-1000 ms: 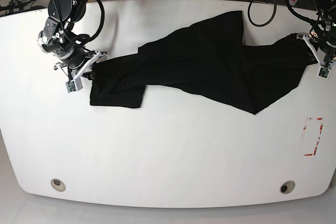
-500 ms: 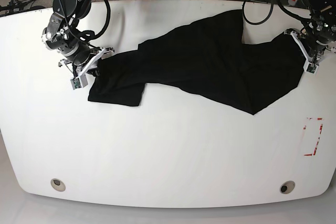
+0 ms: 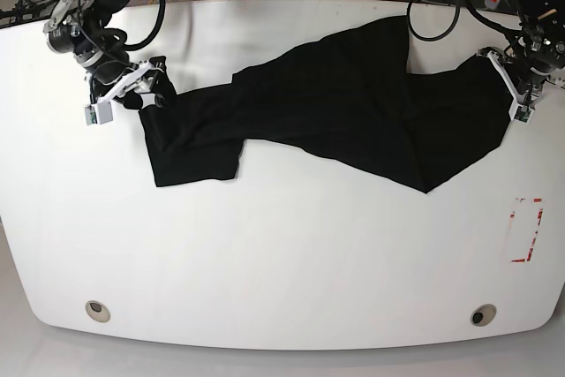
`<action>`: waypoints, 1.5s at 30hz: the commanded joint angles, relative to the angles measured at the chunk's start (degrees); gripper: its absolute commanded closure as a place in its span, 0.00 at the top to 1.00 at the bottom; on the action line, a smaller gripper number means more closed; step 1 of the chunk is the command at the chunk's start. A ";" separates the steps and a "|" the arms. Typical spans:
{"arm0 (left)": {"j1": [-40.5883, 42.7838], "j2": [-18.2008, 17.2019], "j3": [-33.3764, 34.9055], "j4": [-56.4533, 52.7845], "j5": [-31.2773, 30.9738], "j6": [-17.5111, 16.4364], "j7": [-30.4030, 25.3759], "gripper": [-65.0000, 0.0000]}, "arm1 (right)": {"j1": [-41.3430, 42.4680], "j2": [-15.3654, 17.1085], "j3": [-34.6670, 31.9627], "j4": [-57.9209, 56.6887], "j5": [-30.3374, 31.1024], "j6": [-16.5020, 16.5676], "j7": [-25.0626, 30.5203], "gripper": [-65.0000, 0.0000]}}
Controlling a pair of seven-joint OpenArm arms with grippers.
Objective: Fold the T-shirt properly
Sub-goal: 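Release and regrasp the shirt edge with the right gripper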
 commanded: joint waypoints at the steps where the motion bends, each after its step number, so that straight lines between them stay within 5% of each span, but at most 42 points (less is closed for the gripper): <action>1: -0.20 -0.88 -0.22 0.97 -0.19 0.12 -0.73 0.03 | -1.61 0.44 -0.50 1.35 5.47 0.43 -1.62 0.63; 17: -0.20 -0.88 -0.22 0.89 -0.19 0.12 -0.73 0.03 | -3.10 -3.96 -14.75 0.03 1.42 0.03 0.31 0.61; 26: -0.20 -0.88 -0.22 0.89 -0.19 0.12 -0.73 0.03 | -2.84 -4.13 -21.25 -5.33 1.51 -3.75 3.48 0.61; 35: -0.20 -0.88 -0.22 0.89 -0.10 0.12 -0.73 0.03 | -2.93 -4.22 -25.12 -5.51 1.51 -3.92 4.35 0.59; 45: -0.20 -0.88 -0.22 1.06 -0.10 0.12 -0.73 0.03 | -1.43 -5.63 -25.29 -6.39 1.42 -3.92 7.96 0.05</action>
